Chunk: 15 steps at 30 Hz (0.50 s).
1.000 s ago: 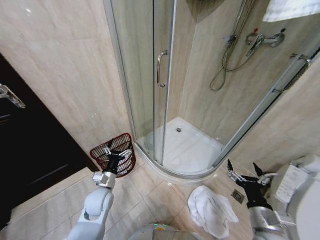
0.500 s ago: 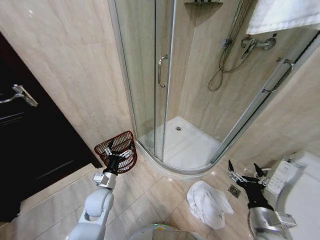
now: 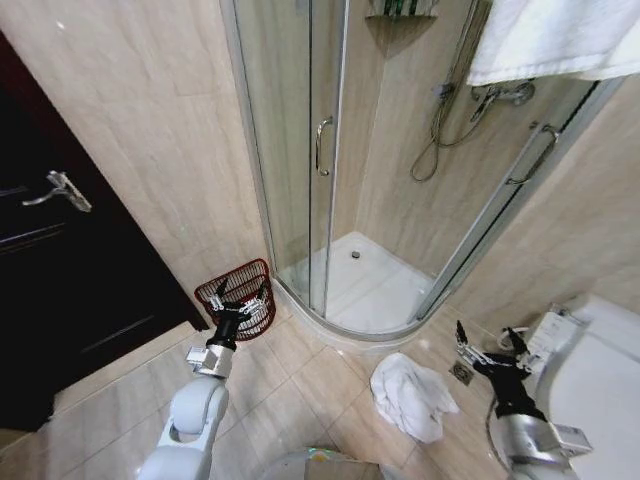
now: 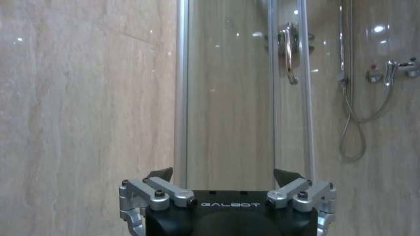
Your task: Discard the used towel into the hamper.
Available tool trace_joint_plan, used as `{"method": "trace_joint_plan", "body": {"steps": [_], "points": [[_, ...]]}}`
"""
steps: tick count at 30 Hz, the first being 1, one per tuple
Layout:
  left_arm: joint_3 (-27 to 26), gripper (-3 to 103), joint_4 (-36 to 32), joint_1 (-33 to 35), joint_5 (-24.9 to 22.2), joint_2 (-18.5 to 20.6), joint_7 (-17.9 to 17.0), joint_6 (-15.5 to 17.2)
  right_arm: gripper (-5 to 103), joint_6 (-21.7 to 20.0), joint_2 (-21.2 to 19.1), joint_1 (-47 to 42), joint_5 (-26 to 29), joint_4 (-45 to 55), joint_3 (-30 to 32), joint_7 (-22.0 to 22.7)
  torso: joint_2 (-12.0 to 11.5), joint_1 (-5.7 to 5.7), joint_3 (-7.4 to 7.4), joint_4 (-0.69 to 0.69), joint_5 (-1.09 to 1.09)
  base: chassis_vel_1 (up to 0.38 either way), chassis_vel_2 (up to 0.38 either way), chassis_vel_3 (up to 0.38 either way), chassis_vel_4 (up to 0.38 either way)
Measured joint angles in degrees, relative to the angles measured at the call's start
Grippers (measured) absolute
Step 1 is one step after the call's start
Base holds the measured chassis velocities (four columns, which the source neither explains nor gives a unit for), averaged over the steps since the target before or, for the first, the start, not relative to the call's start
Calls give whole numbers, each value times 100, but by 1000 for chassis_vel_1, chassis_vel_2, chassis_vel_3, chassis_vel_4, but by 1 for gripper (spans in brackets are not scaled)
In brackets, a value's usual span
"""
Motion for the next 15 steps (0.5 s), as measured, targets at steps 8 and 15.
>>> {"method": "trace_joint_plan", "body": {"steps": [8, 15], "points": [[12, 100, 19, -24, 6, 7, 19, 14, 100, 57, 0, 12, 48, -44, 14, -31, 172, 79, 94, 0, -2, 17, -11, -10, 10], [11, 100, 19, -39, 3, 5, 19, 18, 100, 57, 8, 13, 34, -54, -15, -43, 339, 155, 186, -1, -1, 0, 0, 0, 0]]}}
